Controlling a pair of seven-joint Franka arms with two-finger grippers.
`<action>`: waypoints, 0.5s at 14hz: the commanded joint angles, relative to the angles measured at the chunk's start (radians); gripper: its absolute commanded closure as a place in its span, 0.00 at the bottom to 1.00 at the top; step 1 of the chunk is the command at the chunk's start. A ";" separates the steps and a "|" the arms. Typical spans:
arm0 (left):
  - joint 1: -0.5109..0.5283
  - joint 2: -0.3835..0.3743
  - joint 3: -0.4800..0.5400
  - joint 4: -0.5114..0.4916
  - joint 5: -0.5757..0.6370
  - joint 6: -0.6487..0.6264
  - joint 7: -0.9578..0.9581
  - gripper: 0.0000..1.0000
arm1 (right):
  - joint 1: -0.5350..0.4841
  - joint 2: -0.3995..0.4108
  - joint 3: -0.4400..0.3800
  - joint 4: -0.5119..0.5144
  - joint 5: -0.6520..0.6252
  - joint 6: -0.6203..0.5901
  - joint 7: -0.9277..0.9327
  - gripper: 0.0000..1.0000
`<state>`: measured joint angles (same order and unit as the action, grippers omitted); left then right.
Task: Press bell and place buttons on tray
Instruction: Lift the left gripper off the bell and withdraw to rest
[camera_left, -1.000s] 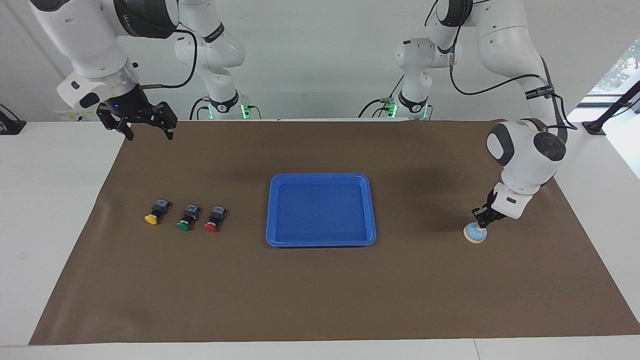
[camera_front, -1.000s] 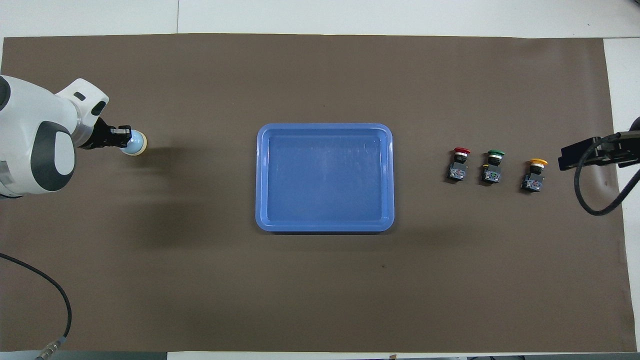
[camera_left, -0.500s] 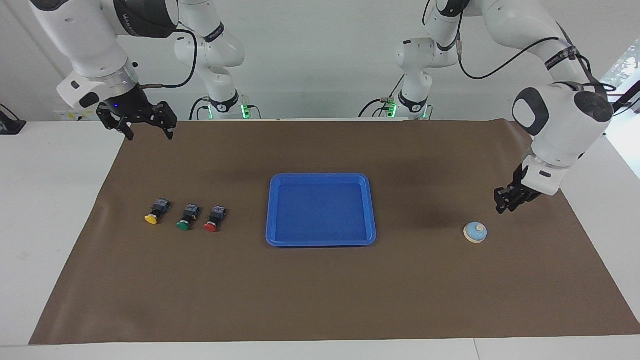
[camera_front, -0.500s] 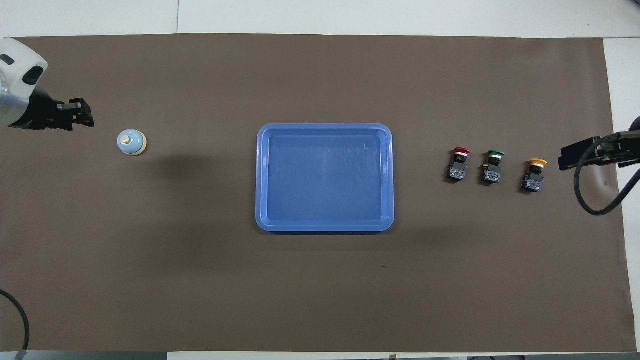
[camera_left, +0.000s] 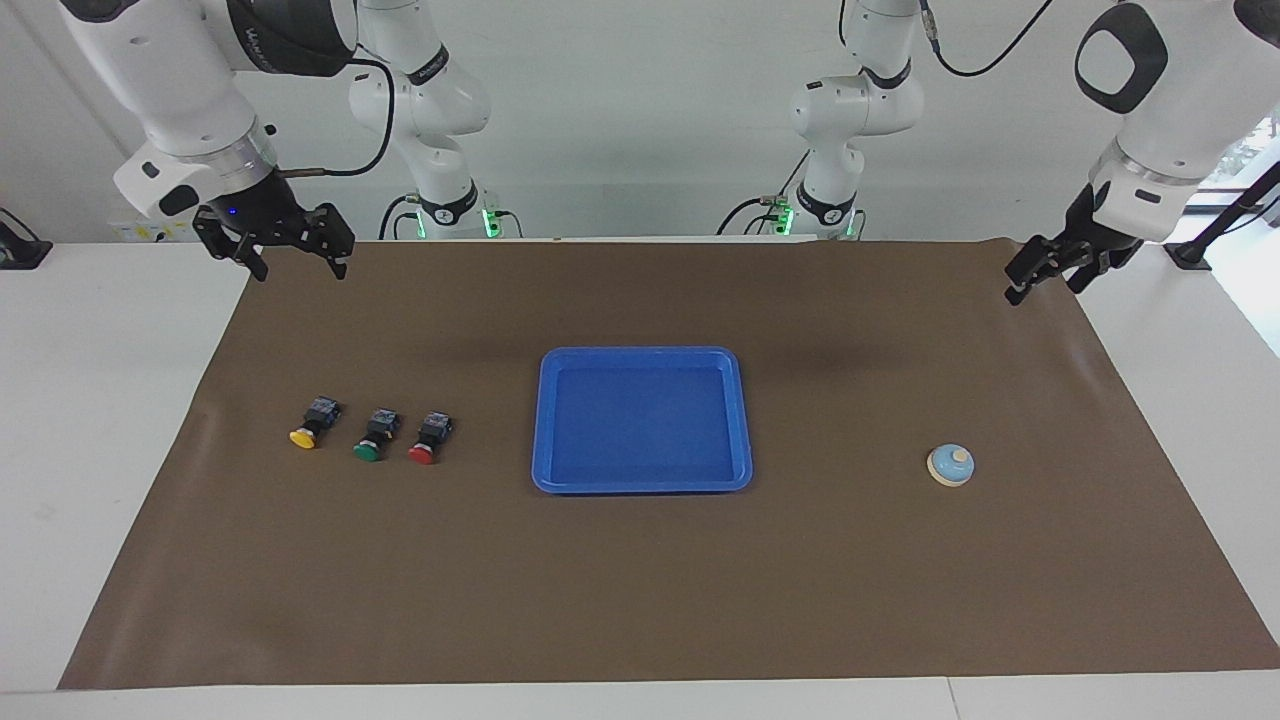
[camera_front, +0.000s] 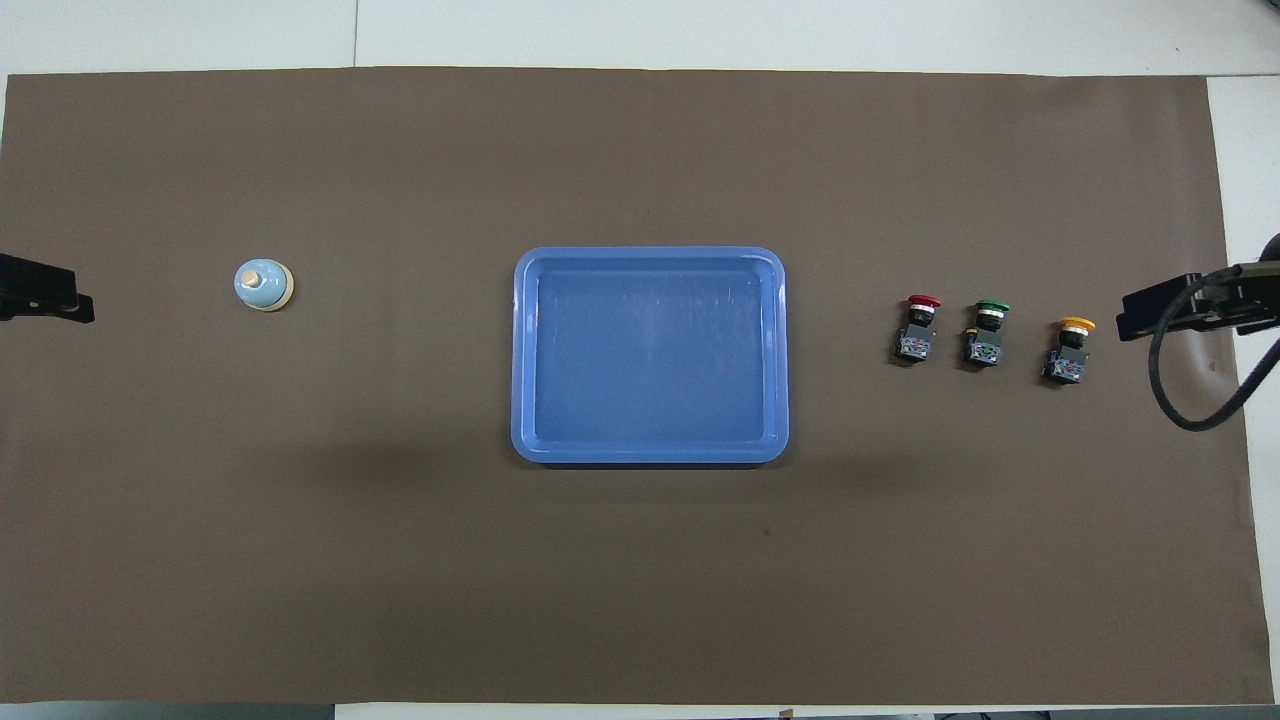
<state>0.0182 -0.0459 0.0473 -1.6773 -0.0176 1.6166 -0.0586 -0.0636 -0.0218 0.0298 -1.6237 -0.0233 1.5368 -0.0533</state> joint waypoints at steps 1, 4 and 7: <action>-0.011 -0.028 -0.006 -0.013 0.008 -0.056 0.003 0.00 | 0.005 -0.006 -0.004 -0.007 -0.007 -0.009 -0.010 0.00; -0.012 -0.035 -0.010 -0.030 0.008 -0.037 0.000 0.00 | -0.001 -0.006 -0.004 -0.007 -0.007 -0.010 -0.016 0.00; -0.011 -0.074 -0.010 -0.111 0.007 -0.005 0.006 0.00 | 0.001 -0.007 -0.005 -0.007 -0.007 -0.033 -0.013 0.00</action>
<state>0.0164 -0.0715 0.0310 -1.7132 -0.0176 1.5788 -0.0586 -0.0628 -0.0218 0.0297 -1.6244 -0.0233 1.5299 -0.0533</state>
